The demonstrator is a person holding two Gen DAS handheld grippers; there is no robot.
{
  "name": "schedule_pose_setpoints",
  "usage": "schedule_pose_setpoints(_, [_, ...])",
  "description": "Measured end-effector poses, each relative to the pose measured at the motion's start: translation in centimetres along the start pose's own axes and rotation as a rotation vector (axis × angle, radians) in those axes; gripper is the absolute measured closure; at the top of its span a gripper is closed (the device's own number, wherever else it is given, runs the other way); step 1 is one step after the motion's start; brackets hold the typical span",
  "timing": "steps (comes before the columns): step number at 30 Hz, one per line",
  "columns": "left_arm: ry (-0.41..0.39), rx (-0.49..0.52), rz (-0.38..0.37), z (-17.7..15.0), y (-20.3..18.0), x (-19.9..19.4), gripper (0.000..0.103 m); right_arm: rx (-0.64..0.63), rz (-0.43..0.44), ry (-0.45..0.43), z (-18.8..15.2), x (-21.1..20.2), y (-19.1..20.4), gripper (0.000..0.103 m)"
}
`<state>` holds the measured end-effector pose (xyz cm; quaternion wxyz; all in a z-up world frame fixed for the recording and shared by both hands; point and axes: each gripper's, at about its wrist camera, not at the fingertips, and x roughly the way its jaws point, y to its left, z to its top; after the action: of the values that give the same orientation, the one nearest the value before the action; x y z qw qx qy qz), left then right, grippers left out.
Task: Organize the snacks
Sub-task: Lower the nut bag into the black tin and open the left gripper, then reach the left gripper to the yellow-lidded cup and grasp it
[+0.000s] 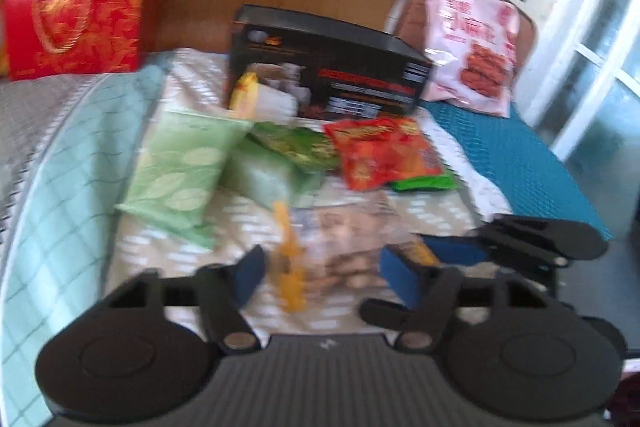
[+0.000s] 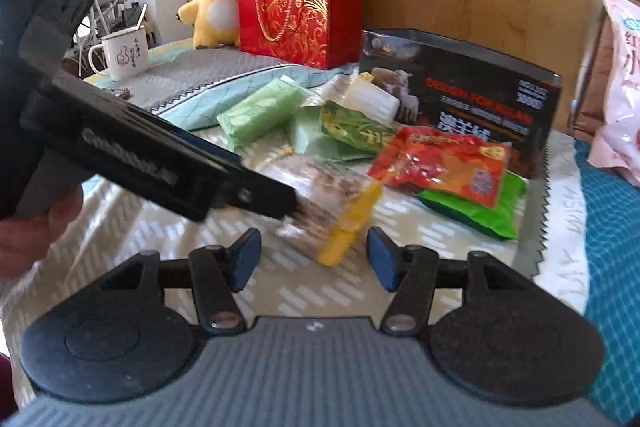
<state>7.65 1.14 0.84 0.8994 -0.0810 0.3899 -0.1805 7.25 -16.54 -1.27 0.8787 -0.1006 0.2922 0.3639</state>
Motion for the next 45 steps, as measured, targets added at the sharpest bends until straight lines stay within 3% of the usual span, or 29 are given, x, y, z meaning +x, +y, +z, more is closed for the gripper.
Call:
schedule_pose_setpoints(3, [0.008,0.014,-0.044,0.2,-0.8,0.1,0.058,0.023,-0.021,-0.013,-0.3,-0.7,-0.4,0.066])
schedule_pose_setpoints(7, [-0.013,0.033,-0.092,0.9,-2.0,-0.2,0.059,0.036,-0.055,-0.059,-0.5,-2.6,-0.9,0.067])
schedule_pose_setpoints(13, [-0.127,0.103,-0.114,5.2,-4.3,-1.1,0.059,0.029,-0.141,-0.191,2.0,-4.8,-2.4,0.067])
schedule_pose_setpoints(18, [-0.159,0.104,-0.097,11.6,-4.6,1.6,0.057,0.025,-0.207,-0.245,5.9,-3.1,-6.5,0.067])
schedule_pose_setpoints(25, [-0.139,0.090,0.000,16.9,-3.9,8.4,0.055,0.129,-0.226,-0.185,9.1,2.1,-12.7,0.067])
schedule_pose_setpoints(28, [-0.150,0.123,0.082,17.4,-4.2,10.0,0.050,0.113,-0.275,-0.182,8.9,3.0,-12.9,0.058])
schedule_pose_setpoints(29, [-0.158,0.131,0.111,17.5,-4.4,10.3,0.045,0.105,-0.295,-0.187,8.8,3.0,-12.8,0.051])
schedule_pose_setpoints(39, [-0.189,0.171,0.280,14.6,-4.5,8.4,0.038,0.202,-0.296,-0.254,5.5,-1.5,-12.5,0.049])
schedule_pose_setpoints(45, [-0.187,0.156,0.326,11.4,-3.8,5.6,0.035,0.290,-0.229,-0.185,2.5,-2.6,-11.2,0.048])
